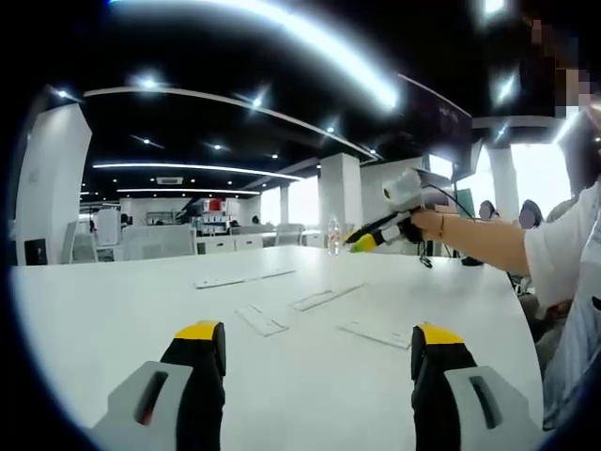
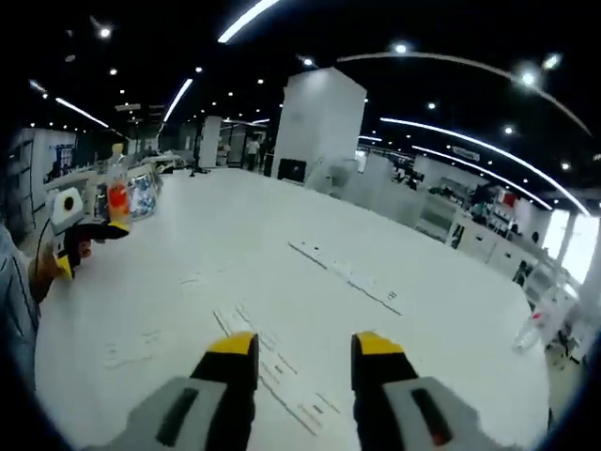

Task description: Locate the socket holder cover, grip the socket holder cover, clip it into the socket holder slot.

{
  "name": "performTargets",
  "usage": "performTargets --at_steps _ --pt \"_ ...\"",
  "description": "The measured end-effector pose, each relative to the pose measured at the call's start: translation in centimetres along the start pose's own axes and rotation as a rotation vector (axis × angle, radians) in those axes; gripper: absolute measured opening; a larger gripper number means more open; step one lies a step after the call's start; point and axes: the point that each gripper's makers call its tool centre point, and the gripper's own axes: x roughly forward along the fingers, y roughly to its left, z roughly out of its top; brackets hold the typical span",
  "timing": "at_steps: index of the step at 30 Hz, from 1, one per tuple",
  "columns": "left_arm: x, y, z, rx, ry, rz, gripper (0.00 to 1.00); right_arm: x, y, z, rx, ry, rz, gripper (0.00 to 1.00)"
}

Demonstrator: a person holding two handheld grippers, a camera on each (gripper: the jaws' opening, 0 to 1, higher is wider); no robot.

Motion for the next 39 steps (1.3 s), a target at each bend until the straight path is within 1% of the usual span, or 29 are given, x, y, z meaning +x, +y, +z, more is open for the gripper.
performTargets --at_steps 3,5,6,8,11,13,16,17,18,19,20,23,26,27,30,31,33,35,37,39 --pt "0.0 0.1 0.0 0.0 0.002 0.006 0.81 -0.4 -0.3 -1.1 0.037 -0.01 -0.027 0.48" --pt "-0.1 0.2 0.0 -0.002 0.001 0.007 0.81 -0.4 0.1 -2.1 0.058 -0.003 -0.043 0.53" --pt "-0.1 0.2 0.0 -0.002 0.002 0.008 0.81 -0.4 0.2 -2.5 0.074 -0.004 -0.041 0.55" --pt "-0.1 0.3 0.0 -0.002 0.002 0.008 0.81 -0.2 0.9 -3.0 0.132 -0.017 -0.03 0.6" --pt "-0.2 0.4 0.1 -0.002 0.002 0.011 0.81 -0.2 1.2 -3.8 0.14 -0.011 -0.044 0.61" --pt "-0.3 0.5 0.1 -0.003 0.002 0.013 0.81 -0.1 0.9 -4.6 0.145 0.002 -0.068 0.62" --pt "-0.3 0.6 0.1 -0.003 0.001 0.014 0.81 0.1 0.9 -5.5 0.187 0.016 -0.074 0.66" --pt "-0.4 0.6 0.1 -0.002 0.001 0.014 0.81 0.3 1.0 -6.1 0.202 0.026 -0.087 0.67" --pt "-0.4 0.6 0.1 -0.003 0.0 0.014 0.81 0.3 1.5 -6.4 0.203 0.034 -0.098 0.69" --pt "-0.5 0.6 0.1 -0.003 0.0 0.014 0.81 0.3 1.7 -6.7 0.203 0.045 -0.112 0.69" --pt "-0.5 0.7 0.1 -0.003 0.0 0.015 0.81 0.4 1.9 -6.9 0.202 0.049 -0.111 0.69" --pt "-0.6 0.7 0.1 -0.004 0.0 0.015 0.81 0.6 2.9 -7.4 0.227 0.058 -0.104 0.69" --pt "-0.7 0.8 0.1 -0.003 0.0 0.017 0.81 0.9 2.9 -7.7 0.245 0.061 -0.115 0.7" --pt "-0.7 0.8 0.1 -0.003 0.0 0.019 0.81 1.1 3.4 -7.7 0.275 0.057 -0.098 0.7" --pt "-0.8 0.9 0.1 -0.002 -0.002 0.02 0.81 1.3 3.7 -7.7 0.285 0.057 -0.103 0.7" --pt "-0.9 0.9 0.1 -0.002 -0.002 0.02 0.81 1.3 3.4 -7.8 0.281 0.065 -0.126 0.7" --pt "-0.9 0.9 0.1 -0.001 -0.001 0.023 0.81 1.4 2.8 -8.0 0.285 0.068 -0.123 0.69" --pt "-1.0 1.0 0.2 -0.003 -0.007 0.027 0.81 1.5 2.1 -8.3 0.318 0.07 -0.119 0.69" --pt "-1.1 1.0 0.2 -0.008 -0.013 0.026 0.81 1.5 2.4 -8.5 0.322 0.071 -0.125 0.68" --pt "-1.0 1.0 0.2 -0.007 -0.011 0.028 0.81 1.5 2.2 -8.5 0.324 0.072 -0.13 0.68"
